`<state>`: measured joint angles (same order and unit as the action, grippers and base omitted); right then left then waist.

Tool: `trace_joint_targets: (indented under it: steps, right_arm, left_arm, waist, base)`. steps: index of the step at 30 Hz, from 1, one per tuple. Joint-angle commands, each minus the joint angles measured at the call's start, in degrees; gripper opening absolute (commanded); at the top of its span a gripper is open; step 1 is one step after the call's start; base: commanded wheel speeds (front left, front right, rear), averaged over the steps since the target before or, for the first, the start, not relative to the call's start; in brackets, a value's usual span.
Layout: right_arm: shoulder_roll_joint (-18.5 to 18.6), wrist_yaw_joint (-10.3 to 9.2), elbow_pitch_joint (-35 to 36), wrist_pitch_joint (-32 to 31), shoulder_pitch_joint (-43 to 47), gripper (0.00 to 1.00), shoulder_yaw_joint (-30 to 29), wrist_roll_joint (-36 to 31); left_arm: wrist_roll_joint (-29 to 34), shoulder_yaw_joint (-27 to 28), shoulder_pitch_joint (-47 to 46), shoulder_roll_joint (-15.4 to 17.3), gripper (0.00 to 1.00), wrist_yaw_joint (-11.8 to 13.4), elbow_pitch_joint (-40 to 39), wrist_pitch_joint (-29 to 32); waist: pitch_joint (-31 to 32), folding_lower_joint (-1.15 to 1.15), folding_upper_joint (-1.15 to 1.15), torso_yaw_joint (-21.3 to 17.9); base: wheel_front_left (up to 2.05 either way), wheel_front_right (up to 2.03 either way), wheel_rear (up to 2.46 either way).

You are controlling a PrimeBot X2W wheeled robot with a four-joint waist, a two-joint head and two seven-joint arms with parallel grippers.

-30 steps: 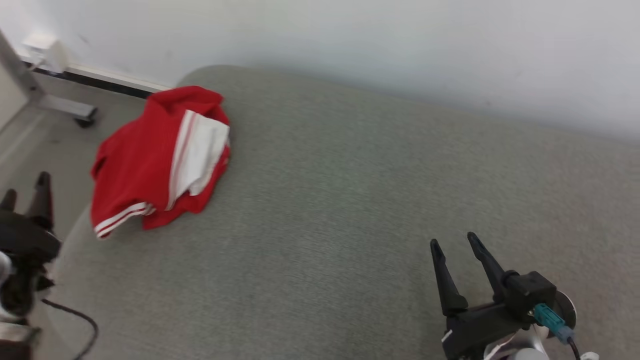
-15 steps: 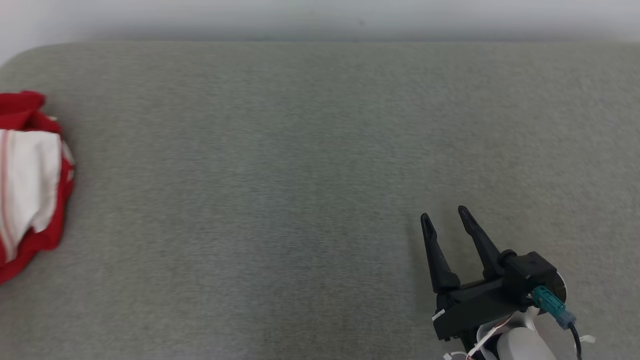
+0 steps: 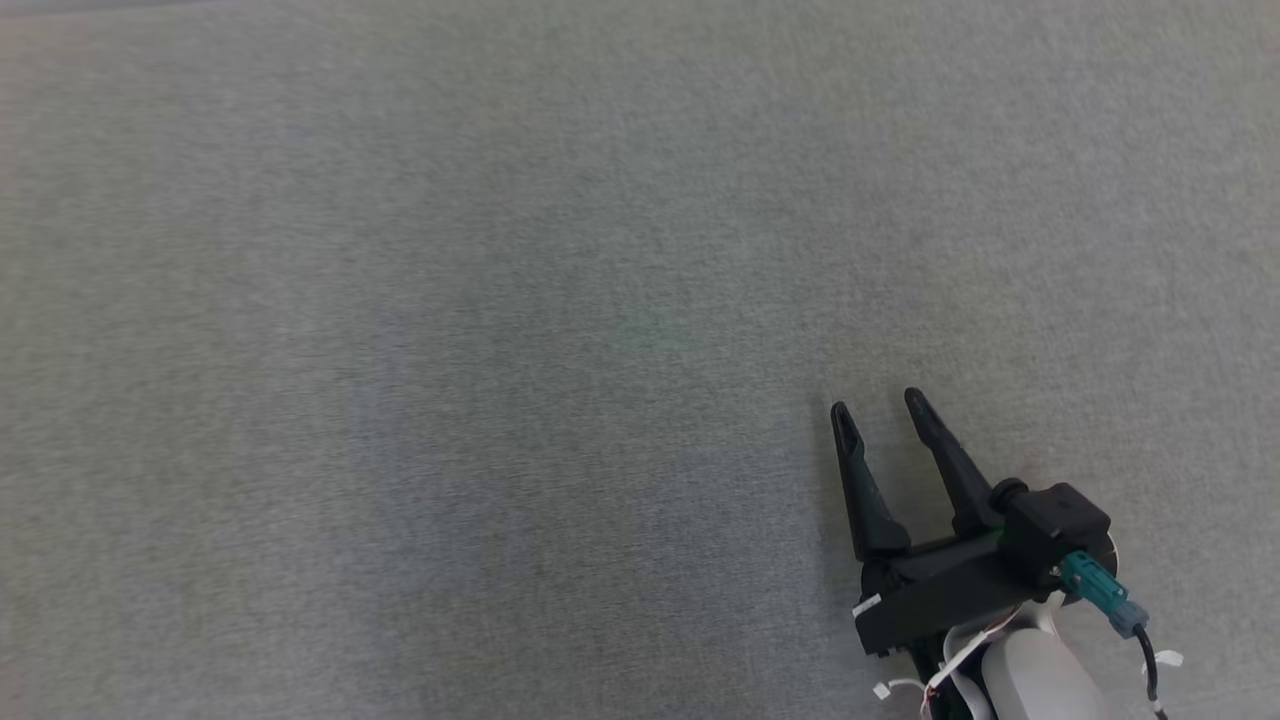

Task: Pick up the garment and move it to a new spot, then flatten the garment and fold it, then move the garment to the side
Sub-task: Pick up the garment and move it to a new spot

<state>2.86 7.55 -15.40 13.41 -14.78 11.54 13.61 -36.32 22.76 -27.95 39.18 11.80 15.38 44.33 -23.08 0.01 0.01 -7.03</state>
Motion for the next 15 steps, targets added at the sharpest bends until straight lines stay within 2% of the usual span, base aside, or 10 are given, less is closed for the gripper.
trace_joint_targets:
  steps: [1, 5, 9, 10, 11, 12, 15]
  right_arm:
    - [0.03, -0.12, 0.09, 0.40, -0.73, 1.00, -0.05, 0.19]
    - [0.04, -0.12, -0.44, 0.82, -1.03, 1.00, -0.11, 0.42]
    - [0.03, -0.12, -1.05, 0.97, -1.38, 1.00, -0.20, 0.64]
    - [0.03, -0.12, -1.18, 1.05, -1.41, 1.00, -0.24, 0.66]
    - [0.02, -0.12, -1.28, 1.08, -1.48, 1.00, -0.16, 0.68]
    - [0.02, -0.12, -1.39, 1.14, -1.57, 1.00, -0.06, 0.70]
    - [0.03, -0.12, -1.84, 1.22, -1.36, 1.00, 0.16, 0.79]
  left_arm:
    - [-0.37, -0.12, 0.25, -0.18, 1.00, 0.24, 0.23, 0.15]
    - [0.91, -0.84, 1.22, 1.04, 1.00, 0.74, 1.19, 1.07]
    - [0.53, -0.95, 1.75, 1.05, 1.00, -0.24, 2.91, 0.46]
    - [0.53, -1.15, 1.86, 1.23, 0.49, -0.71, 3.56, 0.18]
    - [0.62, -1.21, 1.80, 1.54, 0.30, -1.29, 4.12, -0.28]
    - [0.71, -1.32, 1.62, 1.77, 0.00, -1.78, 4.84, -0.86]
    - [0.46, -1.83, 0.32, 2.20, 0.00, -3.94, 7.21, -2.89]
  waist:
    - [-1.72, -0.01, -0.01, -1.58]
    - [-2.25, -0.01, -0.01, -1.58]
    - [-2.40, -0.01, -0.01, -1.29]
    - [-2.28, -0.01, -0.01, -1.11]
    - [-2.12, -0.01, -0.01, -0.95]
    - [-1.87, -0.01, -0.01, -0.78]
    - [-0.57, -0.01, -0.01, -0.11]
  base:
    - [0.00, 0.00, 0.00]
    - [0.00, 0.00, 0.00]
    - [0.00, 0.00, 0.00]
    - [0.00, 0.00, 0.00]
    - [0.00, 0.00, 0.00]
    - [0.00, 0.00, 0.00]
    - [0.00, 0.00, 0.00]
